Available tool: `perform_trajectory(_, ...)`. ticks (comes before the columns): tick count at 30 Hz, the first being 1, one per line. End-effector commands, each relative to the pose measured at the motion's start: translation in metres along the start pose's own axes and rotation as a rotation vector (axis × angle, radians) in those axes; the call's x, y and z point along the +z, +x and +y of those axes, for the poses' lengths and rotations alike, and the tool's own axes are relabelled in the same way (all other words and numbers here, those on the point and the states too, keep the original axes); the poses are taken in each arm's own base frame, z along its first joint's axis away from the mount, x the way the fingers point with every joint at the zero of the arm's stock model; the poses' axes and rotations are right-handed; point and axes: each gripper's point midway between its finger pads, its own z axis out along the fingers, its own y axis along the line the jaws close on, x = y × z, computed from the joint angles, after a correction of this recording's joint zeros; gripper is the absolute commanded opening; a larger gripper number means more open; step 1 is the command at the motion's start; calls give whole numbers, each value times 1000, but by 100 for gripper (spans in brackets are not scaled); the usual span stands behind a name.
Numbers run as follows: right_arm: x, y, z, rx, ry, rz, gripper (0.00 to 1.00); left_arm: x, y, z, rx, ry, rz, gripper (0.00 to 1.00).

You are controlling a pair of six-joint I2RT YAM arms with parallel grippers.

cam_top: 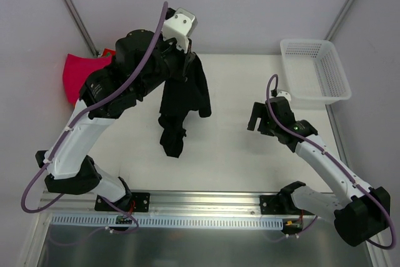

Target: Fold and stack the t-shirts

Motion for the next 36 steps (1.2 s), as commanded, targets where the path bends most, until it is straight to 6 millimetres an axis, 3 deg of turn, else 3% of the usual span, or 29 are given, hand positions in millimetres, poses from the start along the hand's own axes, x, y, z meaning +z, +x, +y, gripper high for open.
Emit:
perform_trajectory(1, -4, -6, -5, 10, 12, -40, 91, -31, -43, 10, -74, 10, -145, 0)
perform_trajectory(5, -7, -9, -6, 12, 12, -55, 91, -51, -54, 21, -117, -15, -213, 0)
perform_trajectory(11, -4, -6, -5, 8, 11, -39, 91, -49, -43, 47, -139, -173, -203, 0)
perform_trajectory(16, -3, -6, 1, 10, -19, -32, 92, -34, -25, 51, -123, -233, -150, 0)
perform_trajectory(22, 0, -4, 8, 10, -50, -18, 92, -5, 13, 53, -131, -329, -49, 0)
perform_trajectory(26, -1, -2, 7, 6, -49, -20, 92, -15, 30, 122, -161, -678, -26, 0)
perform_trajectory(29, -2, -4, 5, 5, -41, -28, 91, -39, 42, 160, -224, -843, -41, 0)
perform_trajectory(30, -1, -3, 4, 3, -37, -27, 92, -57, 43, 175, -238, -936, -58, 0)
perform_trajectory(33, -1, -3, 4, 4, -37, -20, 91, -85, 59, 207, -253, -1096, -54, 0)
perform_trajectory(36, 1, 2, 9, -6, -60, 6, 91, -98, 82, 222, -291, -1157, -46, 0)
